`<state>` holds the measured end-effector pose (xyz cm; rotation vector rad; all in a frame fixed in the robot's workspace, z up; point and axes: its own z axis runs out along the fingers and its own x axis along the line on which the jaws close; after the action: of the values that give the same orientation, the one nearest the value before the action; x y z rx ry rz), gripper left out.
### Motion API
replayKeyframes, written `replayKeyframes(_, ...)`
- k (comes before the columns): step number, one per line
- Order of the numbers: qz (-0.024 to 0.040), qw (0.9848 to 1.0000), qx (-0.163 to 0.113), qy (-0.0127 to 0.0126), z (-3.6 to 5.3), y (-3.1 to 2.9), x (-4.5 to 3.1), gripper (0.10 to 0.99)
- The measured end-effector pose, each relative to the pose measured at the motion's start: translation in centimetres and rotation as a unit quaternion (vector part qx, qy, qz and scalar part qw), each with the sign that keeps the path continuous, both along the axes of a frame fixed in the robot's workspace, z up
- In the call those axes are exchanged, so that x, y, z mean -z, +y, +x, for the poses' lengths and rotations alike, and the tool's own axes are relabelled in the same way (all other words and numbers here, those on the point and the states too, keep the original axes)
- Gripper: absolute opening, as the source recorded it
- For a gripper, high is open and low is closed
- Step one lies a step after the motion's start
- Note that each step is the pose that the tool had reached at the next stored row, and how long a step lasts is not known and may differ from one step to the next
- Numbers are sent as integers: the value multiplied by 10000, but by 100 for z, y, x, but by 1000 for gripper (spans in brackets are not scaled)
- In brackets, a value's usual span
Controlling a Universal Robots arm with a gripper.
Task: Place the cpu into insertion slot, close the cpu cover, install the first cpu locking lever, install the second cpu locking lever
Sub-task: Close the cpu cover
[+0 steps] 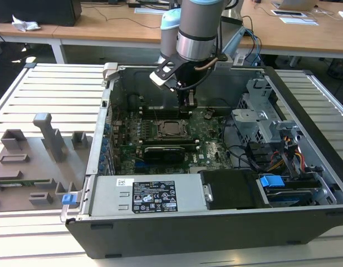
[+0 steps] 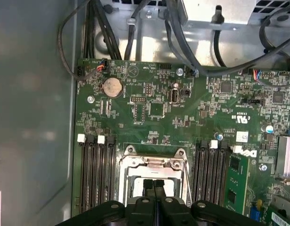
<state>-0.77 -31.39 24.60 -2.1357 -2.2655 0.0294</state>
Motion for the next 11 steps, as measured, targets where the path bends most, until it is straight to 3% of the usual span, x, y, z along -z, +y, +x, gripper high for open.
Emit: replayKeyframes(11, 1, 10000, 0, 0, -115, 0, 38, 106)
